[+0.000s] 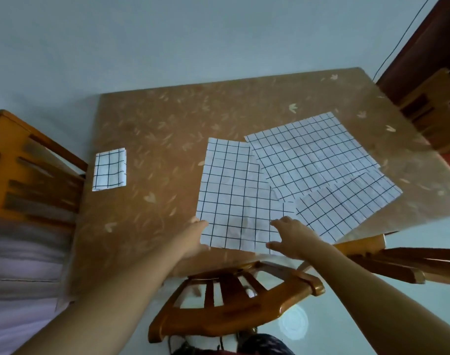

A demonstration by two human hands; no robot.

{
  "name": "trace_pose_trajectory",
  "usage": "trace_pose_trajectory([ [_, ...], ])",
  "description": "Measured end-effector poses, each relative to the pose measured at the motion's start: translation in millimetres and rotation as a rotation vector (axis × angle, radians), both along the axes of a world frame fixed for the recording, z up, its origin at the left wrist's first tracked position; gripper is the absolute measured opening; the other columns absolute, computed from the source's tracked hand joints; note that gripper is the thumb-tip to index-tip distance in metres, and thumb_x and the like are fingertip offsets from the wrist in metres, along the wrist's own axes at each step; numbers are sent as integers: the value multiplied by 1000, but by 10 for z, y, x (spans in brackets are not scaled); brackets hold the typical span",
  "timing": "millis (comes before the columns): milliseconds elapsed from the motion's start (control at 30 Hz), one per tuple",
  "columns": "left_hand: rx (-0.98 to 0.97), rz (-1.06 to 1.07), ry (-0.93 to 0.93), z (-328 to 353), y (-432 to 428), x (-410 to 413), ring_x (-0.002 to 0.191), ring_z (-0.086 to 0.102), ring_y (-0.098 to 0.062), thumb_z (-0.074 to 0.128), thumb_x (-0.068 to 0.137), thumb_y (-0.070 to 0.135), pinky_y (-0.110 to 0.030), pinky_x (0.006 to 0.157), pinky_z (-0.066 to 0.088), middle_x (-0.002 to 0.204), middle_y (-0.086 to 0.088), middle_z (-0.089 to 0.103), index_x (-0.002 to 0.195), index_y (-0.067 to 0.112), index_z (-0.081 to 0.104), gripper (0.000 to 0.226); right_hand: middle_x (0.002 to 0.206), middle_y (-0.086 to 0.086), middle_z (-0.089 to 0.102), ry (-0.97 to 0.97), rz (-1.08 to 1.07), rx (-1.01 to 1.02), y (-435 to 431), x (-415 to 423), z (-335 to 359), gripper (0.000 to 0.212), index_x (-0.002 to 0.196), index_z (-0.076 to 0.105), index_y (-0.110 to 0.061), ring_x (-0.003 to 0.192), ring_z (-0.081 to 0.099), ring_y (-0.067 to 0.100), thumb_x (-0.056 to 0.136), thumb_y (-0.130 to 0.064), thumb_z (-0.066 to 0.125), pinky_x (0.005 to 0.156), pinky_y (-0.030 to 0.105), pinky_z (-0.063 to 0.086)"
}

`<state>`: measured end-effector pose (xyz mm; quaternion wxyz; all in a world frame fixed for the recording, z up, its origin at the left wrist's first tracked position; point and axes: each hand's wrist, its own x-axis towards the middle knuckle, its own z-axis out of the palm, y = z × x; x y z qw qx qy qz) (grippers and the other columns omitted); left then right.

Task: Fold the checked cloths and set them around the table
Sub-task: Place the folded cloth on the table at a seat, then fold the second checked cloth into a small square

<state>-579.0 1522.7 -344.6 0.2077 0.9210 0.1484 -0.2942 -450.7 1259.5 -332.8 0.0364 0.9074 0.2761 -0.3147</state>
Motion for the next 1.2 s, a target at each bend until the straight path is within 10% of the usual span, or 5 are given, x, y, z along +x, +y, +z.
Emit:
trace_pose_trajectory([
  [267, 118, -141, 56, -575, -333, 317, 134, 39, -27, 73, 87, 23, -44, 96, 51, 140, -5, 39, 144, 21, 43, 64, 172, 10, -7, 44, 248, -41, -231, 361, -742, 102, 163, 4, -25, 159, 2, 34, 89, -64, 63, 123, 54, 26],
  [500, 225, -155, 70, -966, -292, 295, 155, 9, -35, 75, 87, 23, -49, 113, 40, 167, -13, 3, 155, 27, 27, 83, 163, 13, -34, 11, 410, -47, -302, 185, -1277, 116, 159, -21, -22, 151, -28, 33, 91, -56, 66, 124, 56, -4],
  [900, 355, -206, -149, -1082, -341, 151, 106, 59, -27, 77, 78, 15, -40, 81, 49, 116, -3, 57, 119, 21, 61, 44, 161, 12, 37, -142, 497, -10, -380, 92, -1403, 79, 132, 49, -21, 145, 41, 35, 67, -33, 93, 102, 51, 50],
  [1200, 331, -234, -189, -1104, -269, 35, 94, 55, -26, 69, 76, 2, -39, 77, 44, 103, -4, 51, 89, 16, 64, 20, 161, 3, 40, -123, 500, 52, -371, 72, -1311, 48, 124, 61, -23, 146, 40, 28, 82, -31, 82, 100, 47, 51],
])
